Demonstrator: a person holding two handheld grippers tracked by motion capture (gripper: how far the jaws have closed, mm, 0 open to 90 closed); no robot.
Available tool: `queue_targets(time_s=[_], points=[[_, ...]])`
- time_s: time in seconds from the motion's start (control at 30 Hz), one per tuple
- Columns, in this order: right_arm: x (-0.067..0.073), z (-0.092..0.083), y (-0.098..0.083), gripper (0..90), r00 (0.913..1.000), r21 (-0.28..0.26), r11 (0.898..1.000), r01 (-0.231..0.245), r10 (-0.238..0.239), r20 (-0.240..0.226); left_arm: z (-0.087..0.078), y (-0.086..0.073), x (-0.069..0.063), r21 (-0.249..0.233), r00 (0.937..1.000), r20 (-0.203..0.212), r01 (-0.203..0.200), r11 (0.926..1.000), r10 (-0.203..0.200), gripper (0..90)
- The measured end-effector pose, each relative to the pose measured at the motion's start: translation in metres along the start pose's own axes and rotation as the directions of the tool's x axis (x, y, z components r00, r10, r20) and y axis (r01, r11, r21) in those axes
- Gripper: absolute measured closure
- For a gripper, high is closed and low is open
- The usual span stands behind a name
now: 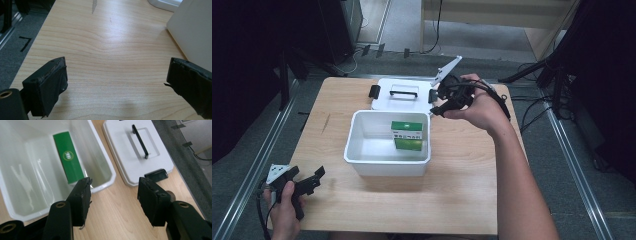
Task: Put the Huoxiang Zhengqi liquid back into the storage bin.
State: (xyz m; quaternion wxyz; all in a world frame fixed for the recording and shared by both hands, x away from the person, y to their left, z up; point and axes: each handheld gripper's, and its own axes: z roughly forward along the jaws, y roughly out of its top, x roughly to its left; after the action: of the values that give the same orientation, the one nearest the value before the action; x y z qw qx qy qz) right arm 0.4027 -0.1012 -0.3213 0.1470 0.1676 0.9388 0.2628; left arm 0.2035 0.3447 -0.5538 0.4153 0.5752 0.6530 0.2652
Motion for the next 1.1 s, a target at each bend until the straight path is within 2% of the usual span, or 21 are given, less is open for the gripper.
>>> queue_targets(time_s=[0.2, 0.3, 0.4, 0.57, 0.67, 0.83, 0.9, 1.07, 1.1], points=[[-0.011, -0.005, -0.025, 43.0, 0.9953, -0.049, 0.995, -0.084, 0.087, 0.044, 0.000, 0.000, 0.000, -0.001, 1.0000, 0.000, -0.002, 1.0000, 0.002, 4.0], [-0.016, -0.009, -0.040, 41.6, 0.9887, -0.102, 0.986, -0.129, 0.136, 0.063, 0.000, 0.000, 0.000, -0.003, 1.0000, -0.001, -0.003, 1.0000, 0.003, 4.0], [-0.020, -0.012, -0.054, 39.4, 0.9773, -0.149, 0.971, -0.185, 0.198, 0.076, 0.000, 0.000, 0.000, -0.003, 1.0000, -0.001, -0.003, 1.0000, 0.003, 4.0], [-0.023, -0.013, -0.077, 35.2, 0.9619, -0.208, 0.949, -0.236, 0.258, 0.089, 0.000, 0.000, 0.000, 0.001, 1.0000, 0.001, -0.005, 1.0000, 0.005, 3.9], [-0.022, -0.014, -0.090, 34.6, 0.9456, -0.246, 0.933, -0.264, 0.301, 0.124, 0.000, 0.000, 0.000, 0.002, 1.0000, -0.001, -0.009, 1.0000, 0.009, 4.0], [-0.018, -0.015, -0.111, 35.0, 0.9210, -0.341, 0.892, -0.297, 0.362, 0.144, 0.000, 0.000, 0.000, 0.002, 1.0000, -0.001, -0.008, 1.0000, 0.008, 4.0], [-0.017, -0.014, -0.119, 34.9, 0.9154, -0.364, 0.880, -0.305, 0.376, 0.143, 0.000, 0.000, 0.000, 0.002, 1.0000, -0.002, -0.009, 1.0000, 0.009, 4.0], [-0.014, -0.013, -0.138, 36.4, 0.9001, -0.397, 0.858, -0.327, 0.411, 0.146, 0.000, 0.000, 0.000, 0.002, 0.9999, -0.002, -0.010, 0.9999, 0.010, 4.0], [-0.013, -0.012, -0.142, 36.4, 0.8994, -0.405, 0.854, -0.326, 0.412, 0.146, 0.000, 0.000, 0.000, 0.002, 0.9999, -0.003, -0.010, 0.9999, 0.010, 4.0]])
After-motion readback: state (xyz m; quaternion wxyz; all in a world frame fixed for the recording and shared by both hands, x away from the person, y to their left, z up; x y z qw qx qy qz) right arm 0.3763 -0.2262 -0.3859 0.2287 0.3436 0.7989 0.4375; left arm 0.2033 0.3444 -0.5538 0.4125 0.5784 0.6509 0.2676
